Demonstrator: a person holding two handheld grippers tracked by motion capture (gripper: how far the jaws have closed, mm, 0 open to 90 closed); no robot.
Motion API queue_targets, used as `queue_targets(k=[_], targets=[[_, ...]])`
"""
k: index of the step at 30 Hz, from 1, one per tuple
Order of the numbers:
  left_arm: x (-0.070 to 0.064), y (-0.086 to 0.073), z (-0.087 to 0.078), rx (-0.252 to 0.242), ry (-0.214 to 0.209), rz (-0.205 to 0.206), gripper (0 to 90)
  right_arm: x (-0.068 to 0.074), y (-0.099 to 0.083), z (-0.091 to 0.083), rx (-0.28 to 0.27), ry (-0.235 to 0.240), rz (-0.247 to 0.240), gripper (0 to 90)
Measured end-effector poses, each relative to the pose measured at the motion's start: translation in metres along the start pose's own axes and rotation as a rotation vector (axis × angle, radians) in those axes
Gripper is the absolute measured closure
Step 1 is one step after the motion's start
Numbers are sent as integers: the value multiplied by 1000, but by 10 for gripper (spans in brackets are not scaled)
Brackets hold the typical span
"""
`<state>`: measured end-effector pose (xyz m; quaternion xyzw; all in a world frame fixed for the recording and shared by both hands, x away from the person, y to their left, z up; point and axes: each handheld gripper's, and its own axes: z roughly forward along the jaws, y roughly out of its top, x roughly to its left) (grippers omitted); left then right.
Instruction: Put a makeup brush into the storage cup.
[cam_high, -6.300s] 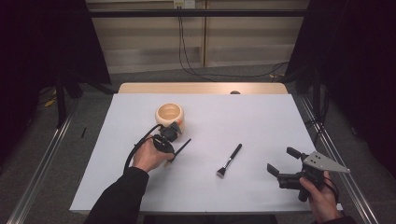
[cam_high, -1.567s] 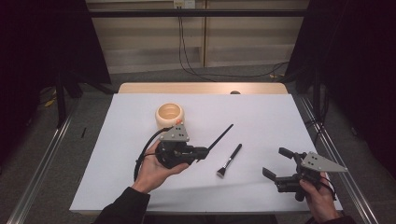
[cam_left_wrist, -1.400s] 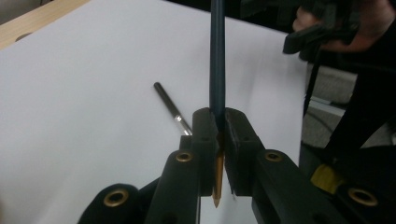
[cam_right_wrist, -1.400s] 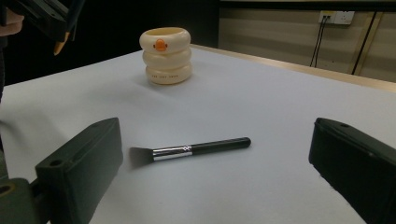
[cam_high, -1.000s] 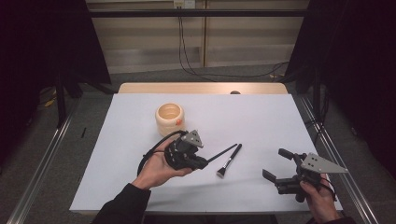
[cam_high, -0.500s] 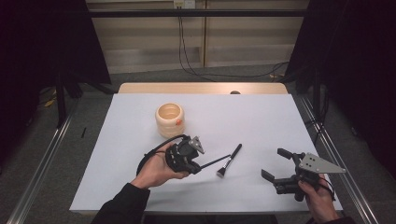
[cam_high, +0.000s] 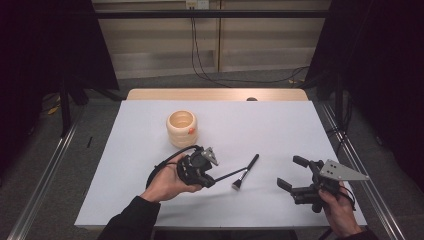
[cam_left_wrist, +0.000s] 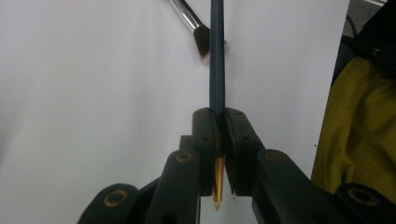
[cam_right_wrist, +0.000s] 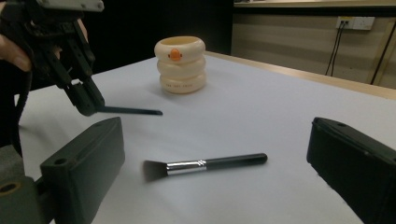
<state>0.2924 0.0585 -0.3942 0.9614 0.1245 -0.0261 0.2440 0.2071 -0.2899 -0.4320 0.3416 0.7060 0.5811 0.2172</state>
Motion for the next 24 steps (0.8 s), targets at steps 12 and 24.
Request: queue_targets(k=[12,24], targets=[[-3,-1,-2,-16,16,15,837,5,31,22,-19,55,-61,0],[-3,-5,-1,-14,-3,26,836,10,50,59,52,153,-88,20]])
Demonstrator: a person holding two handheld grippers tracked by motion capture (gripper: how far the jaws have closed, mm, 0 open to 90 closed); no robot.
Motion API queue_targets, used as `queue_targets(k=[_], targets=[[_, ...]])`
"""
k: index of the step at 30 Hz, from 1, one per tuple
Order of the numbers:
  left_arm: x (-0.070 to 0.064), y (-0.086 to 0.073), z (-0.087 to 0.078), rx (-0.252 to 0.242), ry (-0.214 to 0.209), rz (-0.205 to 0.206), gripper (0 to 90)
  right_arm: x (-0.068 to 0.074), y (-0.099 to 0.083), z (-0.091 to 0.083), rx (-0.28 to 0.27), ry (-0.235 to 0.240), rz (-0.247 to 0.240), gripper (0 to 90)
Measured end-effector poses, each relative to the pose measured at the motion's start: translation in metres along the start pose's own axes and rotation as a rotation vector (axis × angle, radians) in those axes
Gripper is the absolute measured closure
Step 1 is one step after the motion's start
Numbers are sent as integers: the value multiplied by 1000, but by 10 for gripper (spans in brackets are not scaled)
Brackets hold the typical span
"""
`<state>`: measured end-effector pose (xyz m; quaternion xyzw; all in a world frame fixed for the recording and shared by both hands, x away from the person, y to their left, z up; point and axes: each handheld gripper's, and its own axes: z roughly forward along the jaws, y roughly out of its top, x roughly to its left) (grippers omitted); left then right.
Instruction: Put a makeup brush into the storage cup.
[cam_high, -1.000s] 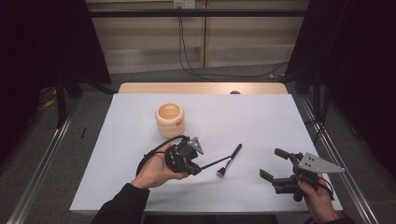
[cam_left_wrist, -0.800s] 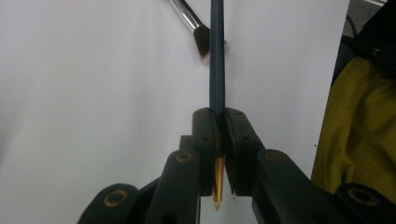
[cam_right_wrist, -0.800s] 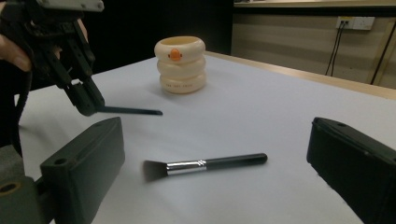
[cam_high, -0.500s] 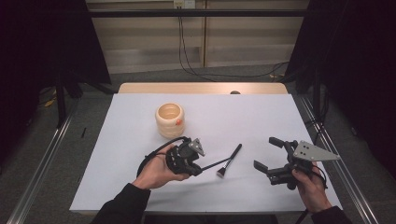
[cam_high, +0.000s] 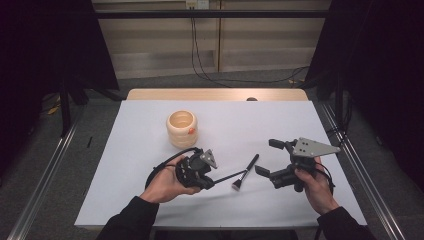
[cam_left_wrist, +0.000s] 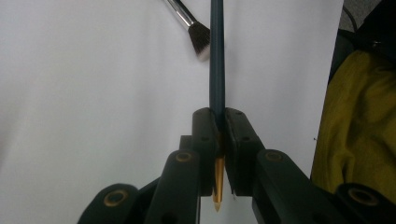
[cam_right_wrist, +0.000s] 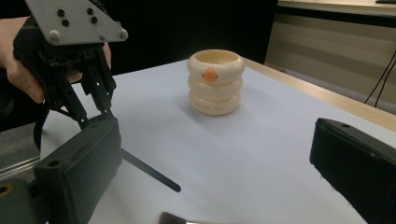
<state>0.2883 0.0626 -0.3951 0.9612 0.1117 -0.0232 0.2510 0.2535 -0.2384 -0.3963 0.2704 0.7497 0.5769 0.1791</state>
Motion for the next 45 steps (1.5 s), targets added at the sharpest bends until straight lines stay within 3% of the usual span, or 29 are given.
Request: queue_targets(k=[5,11,18,23,25,26,29,31,37,38,40,44,45], targets=[[0,0,1,-1,-5,-1,836,-1,12,12,20,13,12,96],[-1,0,0,7,-5,1,836,-5,22,28,73,72,20,109],[0,-1,0,8,-5,-1,836,-7,25,38,114,132,-7,98],[0,-1,3,11,-9,-1,836,-5,25,44,248,161,-56,53],[0,-1,2,10,-7,-8,836,-6,25,45,289,166,-54,51],[0,-1,2,19,-9,9,836,-6,25,46,312,174,-58,45],[-1,0,4,19,-6,-1,836,-5,25,48,371,232,-94,23],[-2,0,4,21,-10,-4,836,-4,26,50,400,244,-121,25],[0,0,4,32,-17,4,836,0,28,58,485,296,-169,58],[0,-1,4,38,-20,12,836,1,28,60,524,309,-201,75],[-2,-1,4,43,-17,12,836,0,29,61,544,356,-185,90],[-1,-1,4,49,-15,10,836,2,30,62,588,371,-206,136],[-2,-1,5,54,-18,5,836,4,30,64,626,385,-238,171]])
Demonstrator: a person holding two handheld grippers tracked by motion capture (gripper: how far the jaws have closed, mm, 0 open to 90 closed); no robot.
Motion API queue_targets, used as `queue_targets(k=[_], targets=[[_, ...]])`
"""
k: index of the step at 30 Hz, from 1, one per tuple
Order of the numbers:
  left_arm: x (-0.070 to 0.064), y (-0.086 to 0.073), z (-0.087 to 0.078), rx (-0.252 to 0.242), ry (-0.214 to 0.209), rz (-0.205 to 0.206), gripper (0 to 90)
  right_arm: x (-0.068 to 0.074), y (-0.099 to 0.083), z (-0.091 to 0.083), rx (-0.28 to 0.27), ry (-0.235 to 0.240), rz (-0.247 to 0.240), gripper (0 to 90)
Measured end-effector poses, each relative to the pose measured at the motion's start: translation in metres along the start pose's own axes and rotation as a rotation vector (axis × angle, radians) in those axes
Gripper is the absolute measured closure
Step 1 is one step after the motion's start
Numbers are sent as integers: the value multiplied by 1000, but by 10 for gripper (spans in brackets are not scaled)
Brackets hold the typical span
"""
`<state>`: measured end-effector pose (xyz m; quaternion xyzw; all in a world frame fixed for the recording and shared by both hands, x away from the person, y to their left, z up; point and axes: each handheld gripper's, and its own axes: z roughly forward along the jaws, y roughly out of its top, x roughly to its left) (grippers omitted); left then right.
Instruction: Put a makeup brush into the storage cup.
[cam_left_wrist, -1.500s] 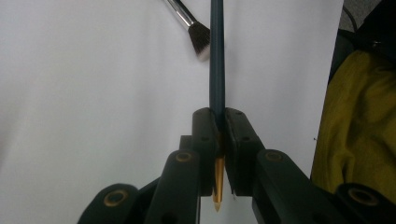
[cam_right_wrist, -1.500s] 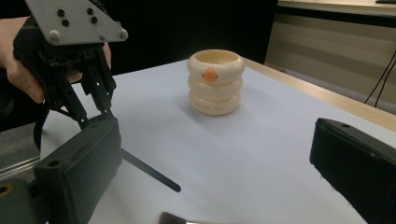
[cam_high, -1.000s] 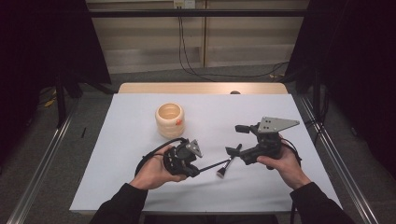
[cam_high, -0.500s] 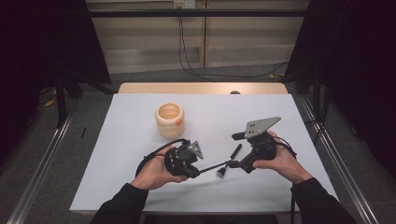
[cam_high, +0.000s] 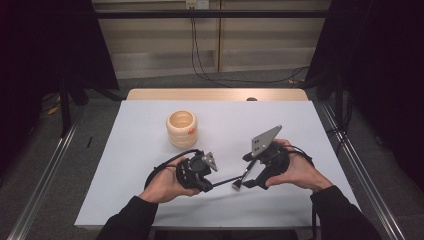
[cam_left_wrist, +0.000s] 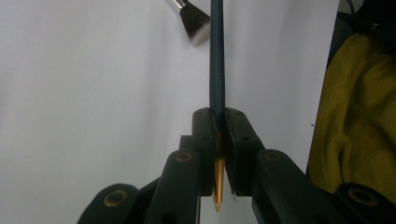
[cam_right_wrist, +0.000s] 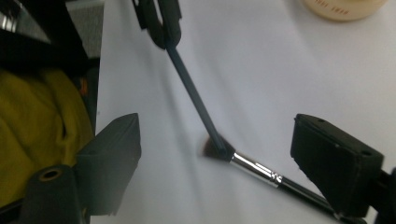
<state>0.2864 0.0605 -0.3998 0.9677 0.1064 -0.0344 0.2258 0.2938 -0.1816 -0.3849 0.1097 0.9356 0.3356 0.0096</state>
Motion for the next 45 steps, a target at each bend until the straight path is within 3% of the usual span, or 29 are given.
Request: queue_targets(k=[2,3,4,5,7,9,10,14,21,23,24,26,27,32,33,38,39,45], targets=[[0,0,0,0,2,6,836,1,1,1,21,9,-13,191],[-1,1,1,3,2,8,836,3,2,5,68,3,-33,188],[-1,1,1,6,0,10,836,4,2,7,78,-1,-47,189],[0,2,1,34,-7,36,836,5,3,9,82,9,-55,209],[-2,1,4,18,-2,1,836,7,3,13,111,15,-75,244],[-1,2,4,37,-9,23,836,8,4,18,142,17,-78,261],[-2,1,6,21,-13,2,836,8,4,20,159,23,-87,280],[-2,2,6,37,-10,30,836,9,5,25,166,61,-95,368],[-5,3,8,30,-21,25,836,7,1,33,174,80,-86,470],[-5,4,8,63,-32,67,836,5,0,37,181,94,-93,520],[-6,4,9,61,-38,59,836,4,0,38,179,97,-96,545],[-5,5,9,61,-36,87,836,3,0,40,182,118,-104,595],[-7,5,10,40,-30,61,836,5,0,41,195,123,-83,615],[-8,5,9,54,-35,69,836,4,1,48,191,148,-108,687],[-9,5,10,50,-42,62,836,5,1,48,198,155,-95,702],[-7,6,9,52,-55,93,836,6,0,50,205,173,-99,806],[-8,6,9,51,-51,94,836,4,0,51,196,168,-118,824],[-8,6,10,48,-53,97,834,7,0,50,207,182,-132,840]])
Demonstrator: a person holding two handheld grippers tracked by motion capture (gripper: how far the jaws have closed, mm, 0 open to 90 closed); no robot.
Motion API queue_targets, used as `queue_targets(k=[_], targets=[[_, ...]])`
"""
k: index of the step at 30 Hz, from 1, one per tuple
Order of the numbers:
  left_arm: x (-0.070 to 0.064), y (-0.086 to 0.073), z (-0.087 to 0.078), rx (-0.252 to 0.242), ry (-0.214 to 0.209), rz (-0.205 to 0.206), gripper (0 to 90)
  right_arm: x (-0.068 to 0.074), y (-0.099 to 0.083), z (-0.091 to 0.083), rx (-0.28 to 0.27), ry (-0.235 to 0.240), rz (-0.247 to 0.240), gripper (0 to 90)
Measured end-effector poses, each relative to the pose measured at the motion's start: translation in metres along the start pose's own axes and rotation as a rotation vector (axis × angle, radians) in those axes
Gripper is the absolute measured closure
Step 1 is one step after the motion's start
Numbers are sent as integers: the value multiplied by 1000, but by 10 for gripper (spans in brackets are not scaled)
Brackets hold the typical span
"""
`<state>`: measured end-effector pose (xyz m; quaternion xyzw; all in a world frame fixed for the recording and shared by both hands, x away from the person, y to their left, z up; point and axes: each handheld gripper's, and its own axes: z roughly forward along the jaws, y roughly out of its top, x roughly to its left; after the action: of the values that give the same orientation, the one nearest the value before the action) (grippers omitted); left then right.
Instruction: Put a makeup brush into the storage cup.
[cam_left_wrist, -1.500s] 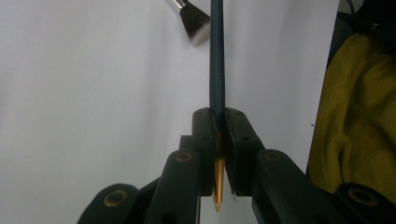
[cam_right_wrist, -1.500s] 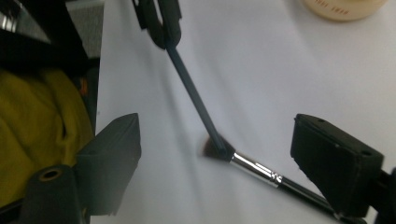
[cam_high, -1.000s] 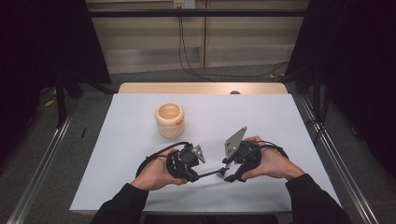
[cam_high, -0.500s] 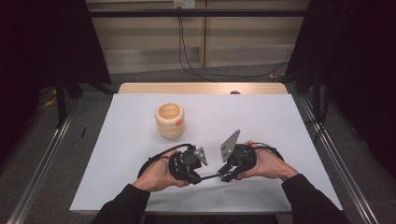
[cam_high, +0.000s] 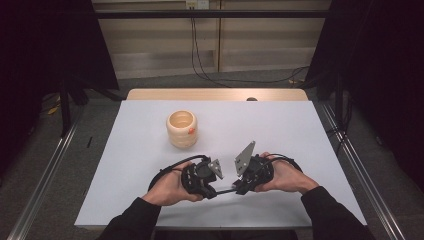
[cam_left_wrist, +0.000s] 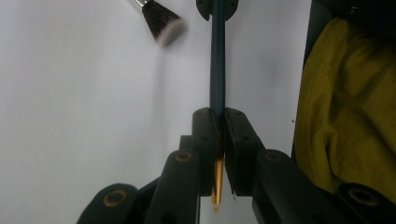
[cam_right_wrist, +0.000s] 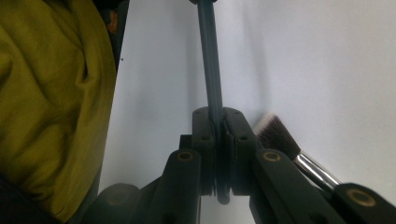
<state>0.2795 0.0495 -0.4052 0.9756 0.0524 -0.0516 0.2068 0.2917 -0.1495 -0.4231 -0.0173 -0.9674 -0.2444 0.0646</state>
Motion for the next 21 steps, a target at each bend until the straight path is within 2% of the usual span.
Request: queue_targets(k=[3,4,5,6,7,8,9,11,12,13,17,19,21], targets=[[1,-1,0,-1,-3,3,831,0,0,1,-3,1,-7,844],[1,-1,0,0,8,3,829,0,0,1,-7,0,-7,846],[0,-1,1,-21,6,-31,826,0,0,1,-11,-3,-11,848],[0,-2,1,-26,5,-30,825,0,0,1,-13,-3,-14,848],[1,-2,0,-17,13,-11,822,0,0,0,-19,-4,-15,849],[2,-2,-1,-21,1,-8,820,-1,0,0,-21,3,-14,849],[1,-3,1,-39,19,-19,814,0,0,-1,-20,0,0,850],[3,-3,0,-24,15,-7,811,-1,0,-2,-25,2,4,850],[2,-3,1,-44,18,-32,799,-1,-1,-2,-27,3,10,850],[3,-3,1,-48,18,-28,786,-1,-1,-3,-26,0,19,850],[3,-3,2,-72,22,-50,669,-2,-2,-5,-35,-9,23,851],[5,-2,1,-81,31,-39,590,-3,-3,-6,-44,-5,29,851],[6,-3,1,-88,41,-59,527,-2,-3,-7,-40,-8,38,851]])
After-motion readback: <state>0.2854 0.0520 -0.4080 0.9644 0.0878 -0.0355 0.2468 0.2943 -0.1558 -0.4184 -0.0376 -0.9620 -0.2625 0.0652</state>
